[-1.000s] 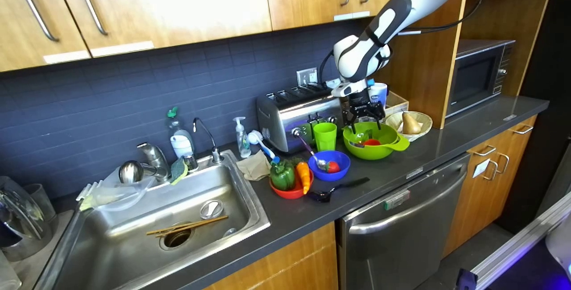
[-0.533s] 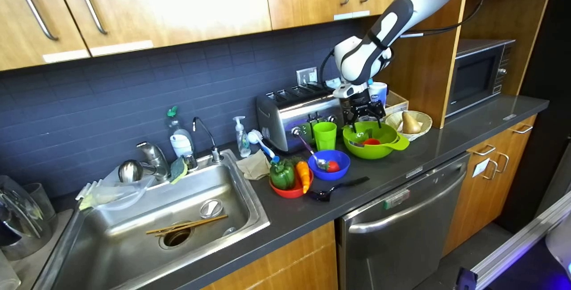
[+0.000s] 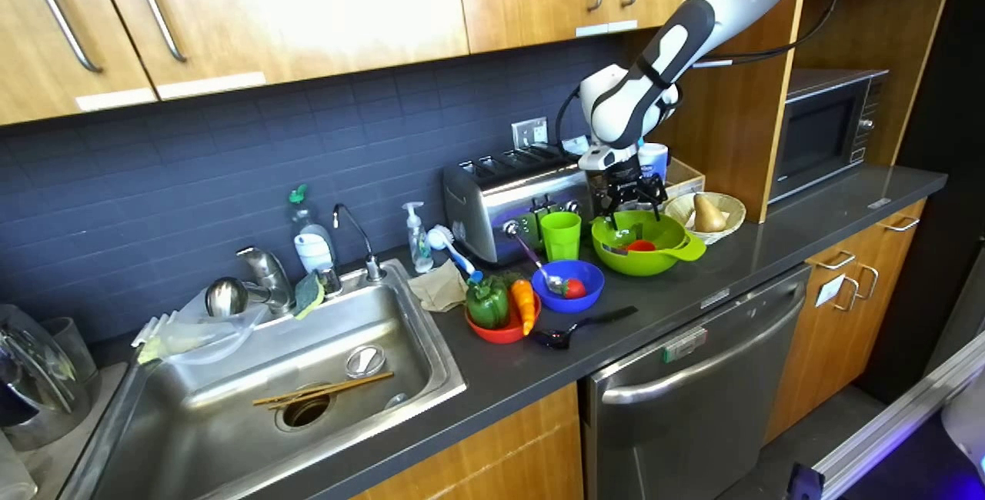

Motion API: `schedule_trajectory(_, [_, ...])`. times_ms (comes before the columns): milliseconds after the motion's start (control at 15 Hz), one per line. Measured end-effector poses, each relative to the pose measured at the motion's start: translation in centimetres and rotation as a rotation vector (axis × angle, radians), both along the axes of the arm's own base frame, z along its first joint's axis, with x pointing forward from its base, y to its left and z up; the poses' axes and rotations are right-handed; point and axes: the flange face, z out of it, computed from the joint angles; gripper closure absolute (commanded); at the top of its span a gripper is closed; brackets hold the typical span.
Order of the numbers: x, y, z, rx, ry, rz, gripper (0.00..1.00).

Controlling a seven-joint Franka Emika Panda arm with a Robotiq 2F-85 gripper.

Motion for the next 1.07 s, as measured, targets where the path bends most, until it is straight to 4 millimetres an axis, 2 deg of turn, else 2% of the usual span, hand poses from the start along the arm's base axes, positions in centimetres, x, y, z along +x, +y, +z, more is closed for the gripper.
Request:
schedule_trajectory(667, [-0.03,-0.48,-0.27,0.066,0.023,0.021,0.00])
schedule_trajectory(800, [-0.05,-0.43,-0.30,0.077,0.024,0.014,0.27])
schedule_trajectory(1067, [-0.06,-0.42,-0.35,0.095,0.028,0.010,0.55])
